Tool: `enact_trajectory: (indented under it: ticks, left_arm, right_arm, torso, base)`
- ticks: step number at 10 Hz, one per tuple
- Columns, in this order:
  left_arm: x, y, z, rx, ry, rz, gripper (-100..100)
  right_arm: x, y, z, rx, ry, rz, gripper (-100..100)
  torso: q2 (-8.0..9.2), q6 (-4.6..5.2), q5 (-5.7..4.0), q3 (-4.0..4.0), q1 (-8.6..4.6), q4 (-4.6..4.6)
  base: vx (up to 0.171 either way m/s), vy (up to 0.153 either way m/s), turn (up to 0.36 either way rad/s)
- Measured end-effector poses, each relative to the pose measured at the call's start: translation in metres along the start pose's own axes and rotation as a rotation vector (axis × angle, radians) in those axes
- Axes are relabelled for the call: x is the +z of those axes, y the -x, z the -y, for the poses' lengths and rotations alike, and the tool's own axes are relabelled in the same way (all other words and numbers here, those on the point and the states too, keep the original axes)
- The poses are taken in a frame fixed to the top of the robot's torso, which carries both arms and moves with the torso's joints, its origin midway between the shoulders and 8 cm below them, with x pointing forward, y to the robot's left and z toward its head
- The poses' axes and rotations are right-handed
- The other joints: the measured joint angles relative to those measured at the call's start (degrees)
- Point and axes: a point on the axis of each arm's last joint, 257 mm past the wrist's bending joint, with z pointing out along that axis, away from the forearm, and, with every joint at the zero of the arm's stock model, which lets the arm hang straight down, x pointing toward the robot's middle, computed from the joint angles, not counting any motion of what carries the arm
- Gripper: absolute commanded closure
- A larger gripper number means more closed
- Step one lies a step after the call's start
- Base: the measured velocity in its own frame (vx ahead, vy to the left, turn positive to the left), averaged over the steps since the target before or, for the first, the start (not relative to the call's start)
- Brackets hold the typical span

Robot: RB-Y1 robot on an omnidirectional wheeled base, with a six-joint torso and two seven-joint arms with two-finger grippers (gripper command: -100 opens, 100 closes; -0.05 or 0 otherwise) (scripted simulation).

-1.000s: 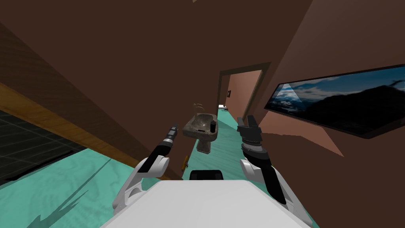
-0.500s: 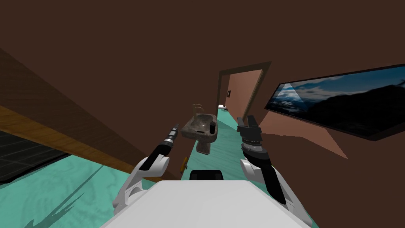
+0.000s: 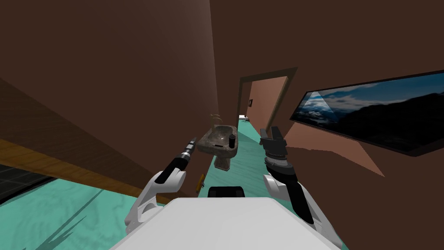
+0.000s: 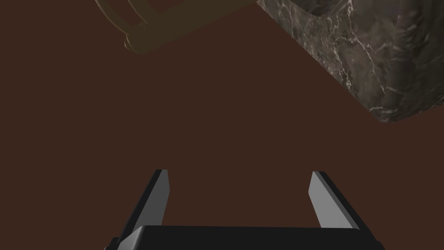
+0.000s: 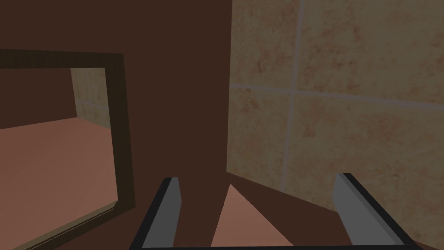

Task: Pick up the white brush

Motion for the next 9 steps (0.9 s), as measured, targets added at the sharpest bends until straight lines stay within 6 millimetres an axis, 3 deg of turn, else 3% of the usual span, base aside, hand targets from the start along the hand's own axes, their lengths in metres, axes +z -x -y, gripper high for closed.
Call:
enact_trajectory:
  ticks: [9]
  left_arm:
    - [-0.002,-0.009,-0.04,0.015,0.187,-0.036,-100]
  right_arm:
    - [0.0,0.0,0.0,0.0,0.0,0.0,0]
  torso:
    - [0.0,0.0,0.0,0.0,0.03,0.0]
  base:
    - [0.042,-0.022,-0.007]
